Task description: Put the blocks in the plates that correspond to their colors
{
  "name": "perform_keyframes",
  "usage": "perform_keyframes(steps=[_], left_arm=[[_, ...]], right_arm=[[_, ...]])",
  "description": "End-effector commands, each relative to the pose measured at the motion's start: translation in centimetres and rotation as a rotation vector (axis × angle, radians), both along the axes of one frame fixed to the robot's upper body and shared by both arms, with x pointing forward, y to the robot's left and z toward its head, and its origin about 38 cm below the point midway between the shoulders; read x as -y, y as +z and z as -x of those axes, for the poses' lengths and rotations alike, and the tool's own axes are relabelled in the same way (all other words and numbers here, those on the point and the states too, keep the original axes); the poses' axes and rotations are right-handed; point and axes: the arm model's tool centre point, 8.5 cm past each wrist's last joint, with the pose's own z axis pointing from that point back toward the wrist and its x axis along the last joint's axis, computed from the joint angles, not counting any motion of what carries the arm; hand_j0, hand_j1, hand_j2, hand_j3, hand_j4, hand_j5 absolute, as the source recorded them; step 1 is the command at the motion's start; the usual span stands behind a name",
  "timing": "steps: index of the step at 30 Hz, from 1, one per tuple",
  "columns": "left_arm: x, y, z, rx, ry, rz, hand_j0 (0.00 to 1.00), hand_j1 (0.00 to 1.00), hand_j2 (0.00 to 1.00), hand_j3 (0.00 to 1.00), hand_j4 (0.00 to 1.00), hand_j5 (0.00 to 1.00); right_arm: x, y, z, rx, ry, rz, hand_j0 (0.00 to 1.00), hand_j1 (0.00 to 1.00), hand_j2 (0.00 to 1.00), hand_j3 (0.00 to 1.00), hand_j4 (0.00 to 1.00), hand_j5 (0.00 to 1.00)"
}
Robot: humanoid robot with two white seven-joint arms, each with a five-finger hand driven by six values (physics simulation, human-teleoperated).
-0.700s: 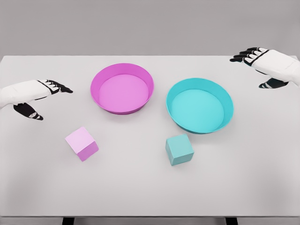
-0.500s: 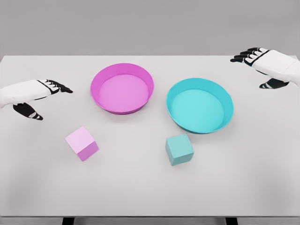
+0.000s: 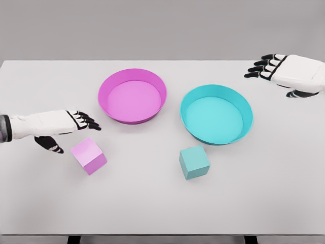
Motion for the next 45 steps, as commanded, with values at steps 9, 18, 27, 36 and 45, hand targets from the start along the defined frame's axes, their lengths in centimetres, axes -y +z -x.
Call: perform_keyframes(steps=[9,18,27,36,45], left_arm=[[0.9,-0.2,1.2,-0.014,-0.038,0.004,1.0,1.0,1.0,1.0,1.0,1.0],[2.1,-1.5,1.5,-0.038,-0.058,0.023,1.0,1.0,1.0,1.0,1.0,1.0],[2.8,-2.1,1.6,-0.043,-0.071,0.024,1.0,1.0,1.0,1.0,1.0,1.0],[3.1,-2.5,1.8,-0.049,-0.082,0.019,1.0,1.0,1.0,1.0,1.0,1.0],[3.0,-2.5,1.9,-0.045,-0.087,0.006,0.73,0.73,0.73,0.73,0.73,0.73]], right_arm=[[0.1,-3.6,0.4,-0.098,-0.003,0.046,1.0,1.0,1.0,1.0,1.0,1.0],[-0.2,-3.2,0.4,-0.089,0.006,0.042,1.0,1.0,1.0,1.0,1.0,1.0],[-2.6,-3.9,1.8,-0.148,0.132,0.163,1.0,1.0,1.0,1.0,1.0,1.0],[-5.6,-1.7,3.2,-0.105,0.239,0.126,1.0,1.0,1.0,1.0,1.0,1.0],[-8.0,-2.0,4.5,-0.123,0.313,0.073,1.0,1.0,1.0,1.0,1.0,1.0]])
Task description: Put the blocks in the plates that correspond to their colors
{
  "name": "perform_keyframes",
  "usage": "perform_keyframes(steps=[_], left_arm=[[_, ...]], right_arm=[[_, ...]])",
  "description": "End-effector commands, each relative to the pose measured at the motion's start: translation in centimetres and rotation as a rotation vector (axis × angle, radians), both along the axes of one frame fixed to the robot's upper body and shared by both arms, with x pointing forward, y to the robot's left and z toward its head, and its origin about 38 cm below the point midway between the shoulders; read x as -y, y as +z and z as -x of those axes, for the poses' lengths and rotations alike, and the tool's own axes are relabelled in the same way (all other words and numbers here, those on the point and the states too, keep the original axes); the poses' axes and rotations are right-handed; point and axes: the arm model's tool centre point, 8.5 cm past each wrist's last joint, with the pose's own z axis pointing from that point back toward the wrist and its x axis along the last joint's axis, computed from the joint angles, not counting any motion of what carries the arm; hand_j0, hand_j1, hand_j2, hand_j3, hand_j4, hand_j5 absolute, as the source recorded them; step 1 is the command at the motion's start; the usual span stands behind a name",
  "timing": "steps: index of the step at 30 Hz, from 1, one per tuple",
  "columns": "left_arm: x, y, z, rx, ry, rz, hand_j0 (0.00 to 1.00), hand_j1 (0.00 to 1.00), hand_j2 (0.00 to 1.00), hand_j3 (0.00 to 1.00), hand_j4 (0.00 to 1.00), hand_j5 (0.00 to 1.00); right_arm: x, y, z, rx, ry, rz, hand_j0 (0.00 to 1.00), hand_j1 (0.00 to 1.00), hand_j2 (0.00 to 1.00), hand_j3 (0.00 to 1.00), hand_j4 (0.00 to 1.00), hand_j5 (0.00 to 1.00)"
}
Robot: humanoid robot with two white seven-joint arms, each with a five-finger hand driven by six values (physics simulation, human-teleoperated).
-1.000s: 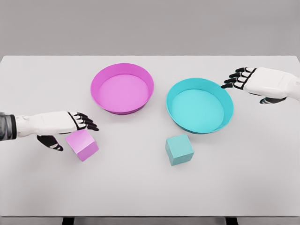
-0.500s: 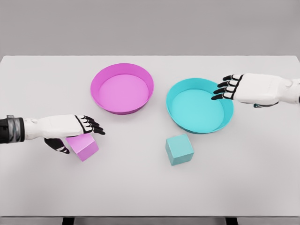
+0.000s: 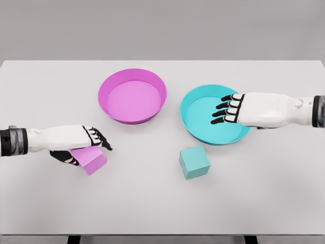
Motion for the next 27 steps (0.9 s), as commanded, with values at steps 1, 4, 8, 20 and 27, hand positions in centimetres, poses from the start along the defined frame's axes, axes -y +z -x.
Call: perform_keyframes(steps=[1,4,8,20,27], left_arm=[[0.0,-0.1,0.2,0.002,-0.015,-0.019,0.71,0.71,0.71,0.71,0.71,0.71],[-0.1,-0.1,0.2,0.003,-0.015,-0.022,0.6,0.6,0.6,0.6,0.6,0.6],[-0.2,0.0,0.2,0.005,-0.012,-0.023,0.51,0.51,0.51,0.51,0.51,0.51],[-0.5,4.2,-2.2,0.092,0.01,0.007,0.48,0.48,0.48,0.48,0.48,0.48],[-0.4,5.6,-4.2,0.132,0.043,0.042,0.48,0.48,0.48,0.48,0.48,0.48]], right_arm=[[-0.8,0.1,0.1,-0.003,0.018,-0.019,1.0,1.0,1.0,1.0,1.0,1.0],[-1.8,-0.2,0.1,-0.008,0.04,-0.033,1.0,1.0,1.0,1.0,1.0,1.0],[-2.1,-0.9,0.5,-0.028,0.049,-0.039,1.0,1.0,1.0,1.0,1.0,1.0],[-4.3,-2.7,1.0,-0.08,0.09,-0.089,1.0,1.0,1.0,1.0,1.0,1.0],[-5.8,-3.3,1.2,-0.096,0.121,-0.114,1.0,1.0,1.0,1.0,1.0,1.0]])
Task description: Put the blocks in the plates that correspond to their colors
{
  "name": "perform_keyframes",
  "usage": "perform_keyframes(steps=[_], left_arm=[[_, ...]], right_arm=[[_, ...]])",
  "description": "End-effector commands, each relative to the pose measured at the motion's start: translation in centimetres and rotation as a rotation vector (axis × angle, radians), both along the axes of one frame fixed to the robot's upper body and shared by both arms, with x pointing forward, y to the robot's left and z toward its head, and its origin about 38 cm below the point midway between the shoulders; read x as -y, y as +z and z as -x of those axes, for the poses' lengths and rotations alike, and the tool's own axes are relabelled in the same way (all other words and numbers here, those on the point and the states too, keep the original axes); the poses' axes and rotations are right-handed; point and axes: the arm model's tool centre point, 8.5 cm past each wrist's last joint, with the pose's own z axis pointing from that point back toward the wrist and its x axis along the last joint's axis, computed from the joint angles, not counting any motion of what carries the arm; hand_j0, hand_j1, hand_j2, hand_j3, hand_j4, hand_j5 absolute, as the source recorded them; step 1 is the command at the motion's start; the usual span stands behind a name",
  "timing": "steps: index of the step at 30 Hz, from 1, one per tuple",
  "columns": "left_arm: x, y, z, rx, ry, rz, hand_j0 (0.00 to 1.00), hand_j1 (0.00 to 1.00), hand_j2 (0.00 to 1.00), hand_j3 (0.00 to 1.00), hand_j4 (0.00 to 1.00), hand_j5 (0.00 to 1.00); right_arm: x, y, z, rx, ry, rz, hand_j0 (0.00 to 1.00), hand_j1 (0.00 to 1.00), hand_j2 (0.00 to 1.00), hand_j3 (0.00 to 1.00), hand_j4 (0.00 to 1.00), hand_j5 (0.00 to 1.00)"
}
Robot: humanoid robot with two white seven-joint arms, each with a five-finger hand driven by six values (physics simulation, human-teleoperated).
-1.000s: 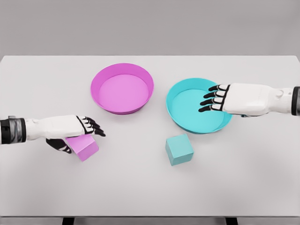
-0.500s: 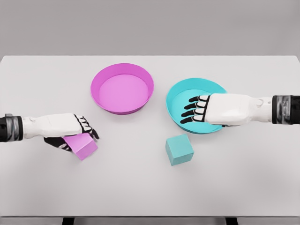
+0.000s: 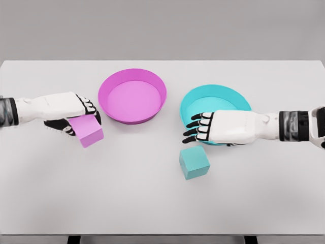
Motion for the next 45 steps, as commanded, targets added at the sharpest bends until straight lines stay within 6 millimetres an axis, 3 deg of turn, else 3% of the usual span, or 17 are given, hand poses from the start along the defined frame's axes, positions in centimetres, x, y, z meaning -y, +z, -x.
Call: perform_keyframes(steps=[1,6,9,15,19,21,23,25,27,32,34,38,39,41,45], left_arm=[[0.2,-0.2,-0.4,-0.012,0.012,0.03,0.48,0.48,0.48,0.48,0.48,0.48],[0.1,1.3,-1.9,0.017,0.048,0.093,0.48,0.48,0.48,0.48,0.48,0.48],[1.9,1.8,-3.0,0.031,0.057,0.122,0.48,0.48,0.48,0.48,0.48,0.48],[2.8,0.5,-8.2,0.001,0.181,0.187,0.48,0.48,0.48,0.48,0.48,0.48],[3.9,-0.6,-10.2,-0.028,0.228,0.226,0.49,0.49,0.49,0.49,0.49,0.49],[3.8,-1.5,-11.0,-0.049,0.267,0.247,0.51,0.51,0.51,0.51,0.51,0.51],[4.2,-1.2,-11.3,-0.045,0.272,0.268,0.59,0.59,0.59,0.59,0.59,0.59],[4.3,-0.8,-11.5,-0.039,0.274,0.291,0.88,0.88,0.88,0.88,0.88,0.88],[3.9,-0.8,-11.6,-0.039,0.287,0.294,1.0,1.0,1.0,1.0,1.0,1.0],[4.4,-0.6,-11.6,-0.037,0.277,0.305,1.0,1.0,1.0,1.0,1.0,1.0],[3.6,0.0,-11.7,-0.022,0.279,0.306,1.0,1.0,1.0,1.0,1.0,1.0],[-2.0,2.0,-10.7,0.025,0.315,0.267,1.0,1.0,1.0,1.0,1.0,1.0],[-4.0,1.9,-10.3,0.023,0.349,0.244,1.0,1.0,1.0,1.0,1.0,1.0],[-5.1,0.8,-9.7,0.004,0.371,0.228,1.0,1.0,1.0,1.0,1.0,1.0],[-5.5,-2.2,-8.5,-0.056,0.385,0.21,1.0,1.0,1.0,1.0,1.0,1.0]], right_arm=[[-0.6,0.0,0.0,-0.004,0.01,-0.015,1.0,1.0,1.0,1.0,1.0,1.0],[-0.6,0.5,0.0,0.011,0.007,-0.065,1.0,1.0,1.0,1.0,1.0,1.0],[-0.6,0.8,-0.1,0.019,0.007,-0.076,1.0,1.0,1.0,1.0,1.0,1.0],[0.8,1.6,-0.2,0.04,0.013,-0.032,1.0,1.0,1.0,1.0,1.0,1.0],[1.3,1.7,-0.2,0.041,0.003,-0.028,1.0,1.0,1.0,1.0,1.0,1.0],[1.2,0.7,0.3,0.009,0.009,-0.02,1.0,1.0,1.0,1.0,1.0,1.0],[1.1,0.7,0.3,0.002,0.008,-0.03,1.0,1.0,1.0,1.0,1.0,1.0],[0.8,0.1,0.5,-0.014,0.018,-0.028,1.0,1.0,1.0,1.0,1.0,1.0],[0.1,0.1,0.5,-0.016,0.033,-0.037,1.0,1.0,1.0,1.0,1.0,1.0],[-1.1,-0.1,0.5,-0.02,0.061,-0.054,1.0,1.0,1.0,1.0,1.0,1.0],[-1.5,-0.3,0.6,-0.025,0.068,-0.058,1.0,1.0,1.0,1.0,1.0,1.0],[-1.5,-1.2,1.1,-0.052,0.072,-0.047,1.0,1.0,1.0,1.0,1.0,1.0],[-1.5,-1.3,1.1,-0.055,0.074,-0.047,1.0,1.0,1.0,1.0,1.0,1.0],[-1.6,-1.5,1.2,-0.059,0.077,-0.047,1.0,1.0,1.0,1.0,1.0,1.0],[-2.8,-2.0,1.4,-0.073,0.103,-0.058,1.0,1.0,1.0,1.0,1.0,1.0]])
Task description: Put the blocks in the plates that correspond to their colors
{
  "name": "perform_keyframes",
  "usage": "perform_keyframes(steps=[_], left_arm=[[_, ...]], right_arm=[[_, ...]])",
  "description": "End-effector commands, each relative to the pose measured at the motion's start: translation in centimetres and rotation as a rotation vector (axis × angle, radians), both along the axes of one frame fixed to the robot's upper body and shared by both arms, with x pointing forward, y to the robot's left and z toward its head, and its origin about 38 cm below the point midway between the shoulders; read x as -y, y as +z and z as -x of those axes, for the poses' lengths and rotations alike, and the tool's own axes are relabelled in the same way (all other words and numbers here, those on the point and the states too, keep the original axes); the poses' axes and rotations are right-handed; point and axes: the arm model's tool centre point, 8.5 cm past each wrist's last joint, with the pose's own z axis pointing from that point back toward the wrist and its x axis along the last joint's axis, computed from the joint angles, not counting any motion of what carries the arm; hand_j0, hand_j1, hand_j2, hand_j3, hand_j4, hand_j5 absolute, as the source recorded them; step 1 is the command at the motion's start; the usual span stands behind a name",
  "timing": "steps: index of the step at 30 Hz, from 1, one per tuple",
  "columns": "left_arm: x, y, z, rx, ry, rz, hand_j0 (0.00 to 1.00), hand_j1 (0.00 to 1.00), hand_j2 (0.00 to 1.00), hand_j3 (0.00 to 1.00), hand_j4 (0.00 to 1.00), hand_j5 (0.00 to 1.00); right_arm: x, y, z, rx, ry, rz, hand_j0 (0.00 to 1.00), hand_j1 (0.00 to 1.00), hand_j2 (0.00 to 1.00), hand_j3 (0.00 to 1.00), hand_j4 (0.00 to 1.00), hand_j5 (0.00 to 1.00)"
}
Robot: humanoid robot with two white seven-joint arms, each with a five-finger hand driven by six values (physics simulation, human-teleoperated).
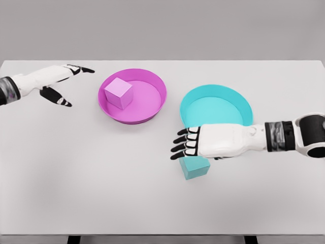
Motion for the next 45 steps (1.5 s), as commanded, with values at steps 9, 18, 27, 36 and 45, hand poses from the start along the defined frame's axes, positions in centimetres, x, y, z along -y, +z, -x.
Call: perform_keyframes(steps=[9,18,27,36,45], left_arm=[[-4.7,-2.6,1.9,-0.07,0.133,0.06,1.0,1.0,1.0,1.0,1.0,1.0],[-4.6,-2.8,2.0,-0.077,0.133,0.069,1.0,1.0,1.0,1.0,1.0,1.0],[-4.6,-3.3,2.2,-0.085,0.135,0.071,1.0,1.0,1.0,1.0,1.0,1.0],[-4.7,-3.3,2.2,-0.086,0.136,0.07,1.0,1.0,1.0,1.0,1.0,1.0],[-4.7,-3.4,2.3,-0.087,0.137,0.07,1.0,1.0,1.0,1.0,1.0,1.0]], right_arm=[[-0.4,-0.2,-0.2,-0.004,0.004,0.005,1.0,1.0,1.0,1.0,1.0,1.0],[-0.4,-1.7,-1.1,-0.023,-0.02,0.025,1.0,1.0,1.0,1.0,1.0,1.0],[-1.4,-2.7,-0.7,-0.04,0.004,0.037,1.0,1.0,1.0,1.0,1.0,1.0],[-1.1,-2.9,-0.9,-0.037,-0.004,0.047,1.0,1.0,1.0,1.0,1.0,1.0],[-1.1,-3.4,-0.8,-0.049,-0.001,0.074,0.92,0.92,0.92,0.92,0.92,0.92]])
